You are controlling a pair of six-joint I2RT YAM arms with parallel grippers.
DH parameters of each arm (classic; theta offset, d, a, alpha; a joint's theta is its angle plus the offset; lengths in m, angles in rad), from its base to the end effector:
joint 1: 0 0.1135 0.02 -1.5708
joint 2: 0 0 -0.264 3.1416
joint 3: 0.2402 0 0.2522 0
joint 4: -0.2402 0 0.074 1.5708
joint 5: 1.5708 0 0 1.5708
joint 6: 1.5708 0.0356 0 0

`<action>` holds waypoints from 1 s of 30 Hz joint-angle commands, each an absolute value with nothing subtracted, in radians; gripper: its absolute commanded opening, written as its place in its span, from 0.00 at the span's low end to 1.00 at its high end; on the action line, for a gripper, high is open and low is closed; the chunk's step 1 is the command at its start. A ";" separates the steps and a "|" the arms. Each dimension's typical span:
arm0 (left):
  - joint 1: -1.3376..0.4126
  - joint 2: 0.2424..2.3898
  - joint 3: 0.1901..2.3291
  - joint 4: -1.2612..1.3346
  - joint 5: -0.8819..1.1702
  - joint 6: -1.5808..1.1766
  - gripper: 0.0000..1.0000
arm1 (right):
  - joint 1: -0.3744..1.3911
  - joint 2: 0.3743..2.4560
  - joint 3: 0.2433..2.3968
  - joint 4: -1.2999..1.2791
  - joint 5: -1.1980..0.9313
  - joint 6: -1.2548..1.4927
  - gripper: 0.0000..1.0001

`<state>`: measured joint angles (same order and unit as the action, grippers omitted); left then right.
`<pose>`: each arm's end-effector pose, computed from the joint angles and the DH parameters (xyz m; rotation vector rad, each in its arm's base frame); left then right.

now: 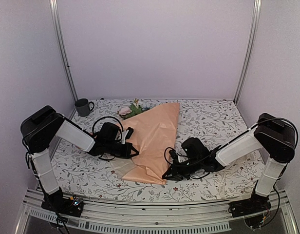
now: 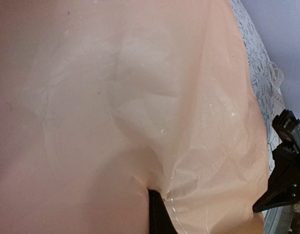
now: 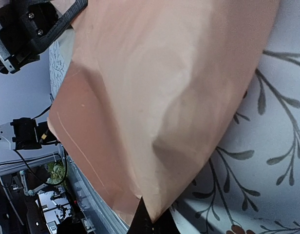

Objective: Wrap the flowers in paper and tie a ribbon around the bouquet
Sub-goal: Press the fold line on the 2/3-folded wrapping paper.

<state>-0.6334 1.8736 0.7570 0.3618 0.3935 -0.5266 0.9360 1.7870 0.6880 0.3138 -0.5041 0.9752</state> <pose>0.2643 -0.2110 0.0985 0.3458 2.4654 -1.0011 0.1734 0.2645 0.1061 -0.2408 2.7707 1.3467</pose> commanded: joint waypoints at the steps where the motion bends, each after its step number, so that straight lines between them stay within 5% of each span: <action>1: -0.632 1.905 0.736 0.347 0.423 -0.510 0.00 | 0.928 1.760 0.628 0.324 -0.498 0.991 0.00; 15: -0.753 1.916 0.756 0.390 0.556 -0.499 0.00 | 0.931 1.453 0.387 0.168 -0.455 0.926 0.00; 17: -0.753 1.920 0.746 0.402 0.556 -0.502 0.00 | 0.936 1.430 0.384 0.158 -0.464 0.899 0.08; 20: -0.745 1.922 0.742 0.407 0.553 -0.503 0.00 | 0.937 1.421 0.414 0.102 -0.457 0.842 0.35; 30: -0.732 1.900 0.759 0.401 0.507 -0.466 0.00 | 1.036 1.386 0.749 -0.329 -0.084 0.614 0.46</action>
<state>-0.7498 1.9064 0.7586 0.4042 0.5373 -0.4904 0.9531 1.3952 0.6250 -0.1772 -0.2657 0.7322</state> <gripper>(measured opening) 0.004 0.459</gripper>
